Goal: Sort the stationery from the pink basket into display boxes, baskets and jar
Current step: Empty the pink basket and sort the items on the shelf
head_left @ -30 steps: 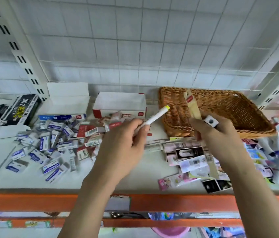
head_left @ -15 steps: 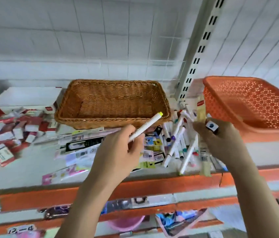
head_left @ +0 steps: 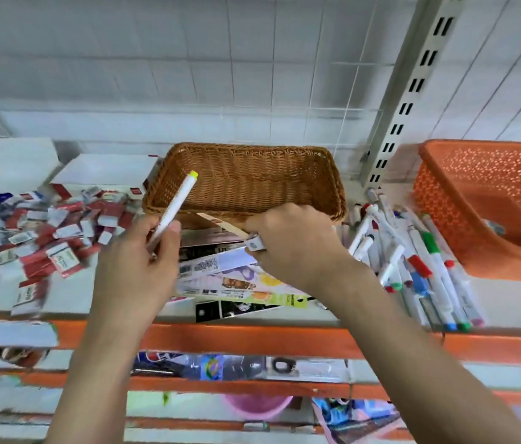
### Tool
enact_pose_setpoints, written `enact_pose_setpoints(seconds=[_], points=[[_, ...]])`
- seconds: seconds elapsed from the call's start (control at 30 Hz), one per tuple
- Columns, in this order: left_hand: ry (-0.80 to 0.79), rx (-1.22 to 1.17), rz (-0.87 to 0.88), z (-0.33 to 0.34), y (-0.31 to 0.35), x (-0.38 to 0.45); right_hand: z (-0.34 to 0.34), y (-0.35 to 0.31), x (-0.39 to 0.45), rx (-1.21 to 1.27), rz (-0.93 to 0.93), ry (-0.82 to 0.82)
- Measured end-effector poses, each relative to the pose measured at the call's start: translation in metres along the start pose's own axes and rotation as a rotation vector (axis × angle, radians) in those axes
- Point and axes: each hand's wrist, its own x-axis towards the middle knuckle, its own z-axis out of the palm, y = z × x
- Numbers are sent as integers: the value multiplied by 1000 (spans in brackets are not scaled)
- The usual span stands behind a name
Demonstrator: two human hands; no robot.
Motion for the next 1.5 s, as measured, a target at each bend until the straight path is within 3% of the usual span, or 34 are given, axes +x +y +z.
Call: enact_pose_setpoints(seconds=[0.23, 0.33, 0.43, 0.6, 0.77, 0.9, 1.1, 1.3, 1.5], points=[[3, 30, -127, -31, -30, 2, 24, -26, 32, -85, -51, -130], [-15, -5, -91, -25, -24, 5, 19, -10, 17, 49, 5, -23], [-56, -31, 2, -5, 0, 10, 7, 18, -12, 223, 156, 152], [-267, -176, 201, 52, 79, 3, -15, 77, -72, 377, 585, 331], [-353, 63, 405, 131, 145, -1, -24, 116, -118, 510, 774, 320], [-464, 310, 463, 167, 163, -2, -22, 128, -128, 736, 855, 250], [-542, 235, 505, 150, 140, -5, -17, 125, -122, 866, 764, 195], [-300, 147, 425, 76, 74, -8, -17, 86, -89, 964, 571, 174], [-204, 187, 212, 18, 0, 6, -2, 23, -39, 1153, 441, 42]])
